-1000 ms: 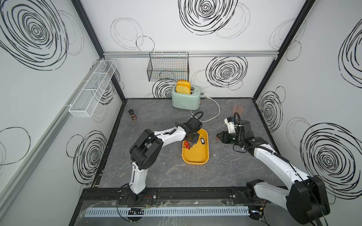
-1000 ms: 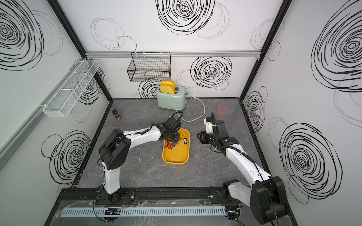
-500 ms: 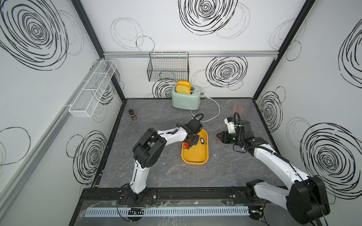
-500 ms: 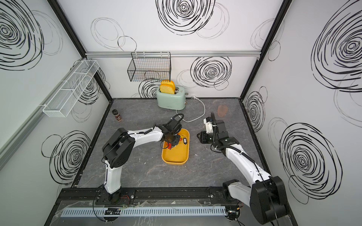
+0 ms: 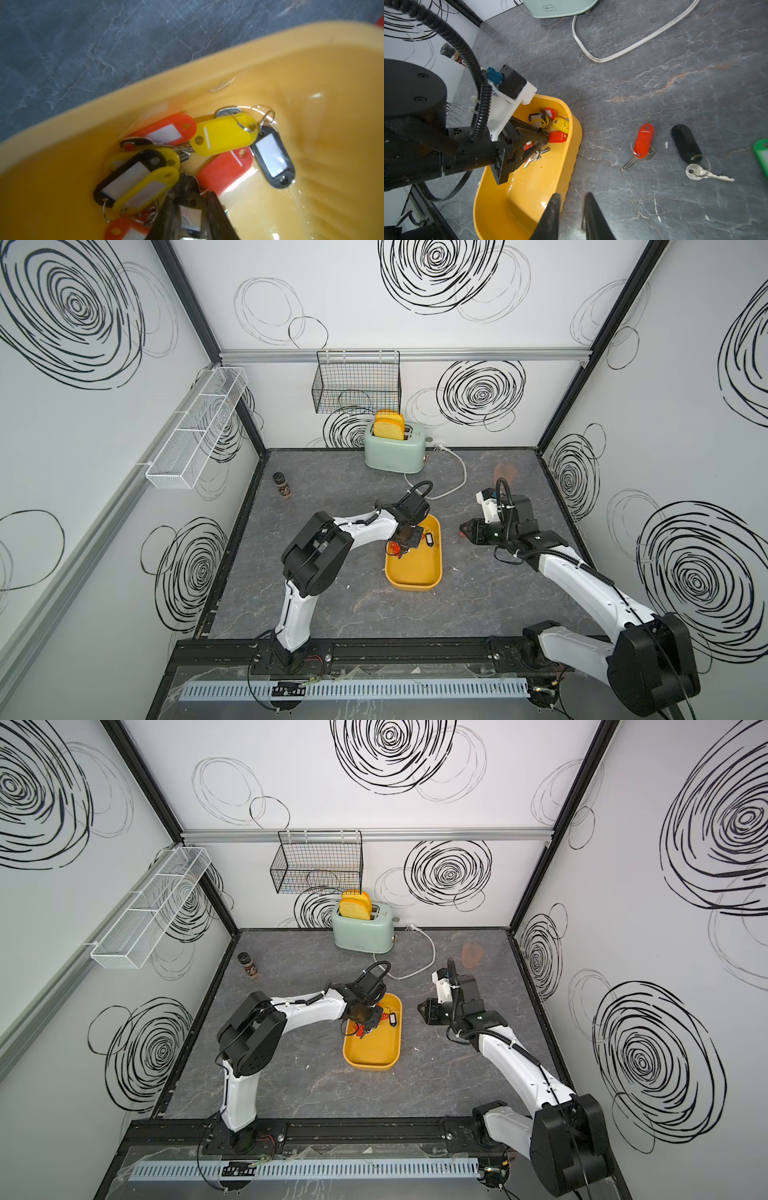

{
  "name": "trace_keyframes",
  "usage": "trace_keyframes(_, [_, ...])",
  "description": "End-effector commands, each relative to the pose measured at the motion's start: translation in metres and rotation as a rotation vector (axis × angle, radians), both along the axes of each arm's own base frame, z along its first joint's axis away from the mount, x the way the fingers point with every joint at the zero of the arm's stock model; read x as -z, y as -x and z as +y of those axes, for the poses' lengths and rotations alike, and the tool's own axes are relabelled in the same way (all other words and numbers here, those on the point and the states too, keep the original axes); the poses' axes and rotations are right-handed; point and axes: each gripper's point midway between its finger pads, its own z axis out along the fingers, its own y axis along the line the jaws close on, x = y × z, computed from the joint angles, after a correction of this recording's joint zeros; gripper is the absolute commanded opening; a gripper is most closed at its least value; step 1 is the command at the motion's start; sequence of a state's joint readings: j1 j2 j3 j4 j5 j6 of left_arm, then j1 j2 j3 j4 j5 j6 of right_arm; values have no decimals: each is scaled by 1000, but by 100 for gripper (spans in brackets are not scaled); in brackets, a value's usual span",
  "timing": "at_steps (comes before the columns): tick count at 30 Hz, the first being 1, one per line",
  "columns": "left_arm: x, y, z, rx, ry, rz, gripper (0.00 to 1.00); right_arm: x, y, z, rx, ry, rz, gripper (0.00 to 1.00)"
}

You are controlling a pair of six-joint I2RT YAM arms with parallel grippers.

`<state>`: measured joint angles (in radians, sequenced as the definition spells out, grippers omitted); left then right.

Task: Take the keys out of the storage box
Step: Pick up the key from the storage box.

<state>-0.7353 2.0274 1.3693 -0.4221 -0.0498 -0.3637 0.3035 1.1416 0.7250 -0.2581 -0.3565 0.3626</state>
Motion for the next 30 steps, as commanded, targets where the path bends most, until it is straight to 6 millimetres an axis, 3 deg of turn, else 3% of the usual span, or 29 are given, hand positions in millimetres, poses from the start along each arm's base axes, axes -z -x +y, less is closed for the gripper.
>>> trace_keyframes(1, [-22, -1, -6, 6, 23, -18, 11, 2, 0, 0, -7, 2, 0, 25])
trace_keyframes(12, [-58, 1, -6, 8, 70, -62, 10, 4, -3, 2, -11, -7, 3, 25])
trace_keyframes(19, [-95, -1, -1, -3, 111, -114, 10, 4, -4, 3, -10, -9, 2, 25])
trace_keyframes(26, [-132, -10, 27, -56, 129, -183, 10, 0, -6, 6, -17, -22, -3, 25])
trace_keyframes(30, [-148, -16, 56, -110, 120, -217, 11, 0, -7, 8, -22, -27, 2, 25])
